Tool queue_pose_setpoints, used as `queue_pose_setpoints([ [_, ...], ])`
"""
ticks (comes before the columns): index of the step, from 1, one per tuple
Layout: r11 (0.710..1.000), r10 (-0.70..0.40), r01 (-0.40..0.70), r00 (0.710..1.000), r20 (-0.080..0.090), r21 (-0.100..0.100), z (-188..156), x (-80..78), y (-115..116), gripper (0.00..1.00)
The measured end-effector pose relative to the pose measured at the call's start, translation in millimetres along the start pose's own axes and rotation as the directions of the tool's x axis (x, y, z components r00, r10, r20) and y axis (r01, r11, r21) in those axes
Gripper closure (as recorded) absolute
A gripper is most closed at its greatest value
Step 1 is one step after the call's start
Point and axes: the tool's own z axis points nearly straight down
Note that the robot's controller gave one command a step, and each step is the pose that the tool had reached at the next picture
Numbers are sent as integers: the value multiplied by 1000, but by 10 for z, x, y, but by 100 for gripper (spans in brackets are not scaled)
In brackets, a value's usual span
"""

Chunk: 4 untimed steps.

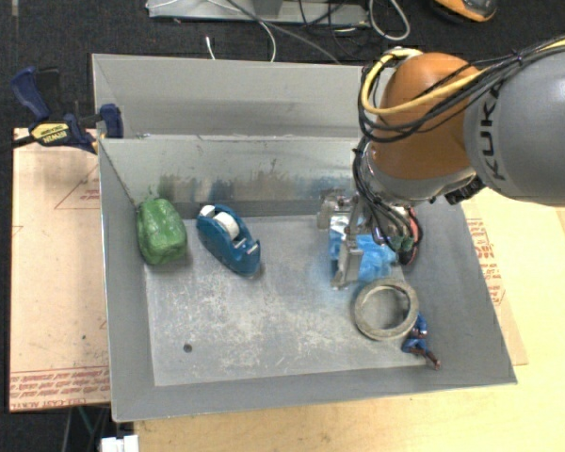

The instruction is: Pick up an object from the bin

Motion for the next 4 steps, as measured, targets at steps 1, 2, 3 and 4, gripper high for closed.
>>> queue_pose_setpoints([
  [1, 1000, 0, 0, 1000, 0, 0, 0, 0, 0, 0],
  [2, 999, -32, 32, 999, 2, 0, -1054, -303, -145, 0],
  [3, 999, -40, 40, 999, -10, -1, -1126, 150, -86, 0],
  [4, 956, -294, 294, 956, 12, 3, -918, -246, -25, 0],
])
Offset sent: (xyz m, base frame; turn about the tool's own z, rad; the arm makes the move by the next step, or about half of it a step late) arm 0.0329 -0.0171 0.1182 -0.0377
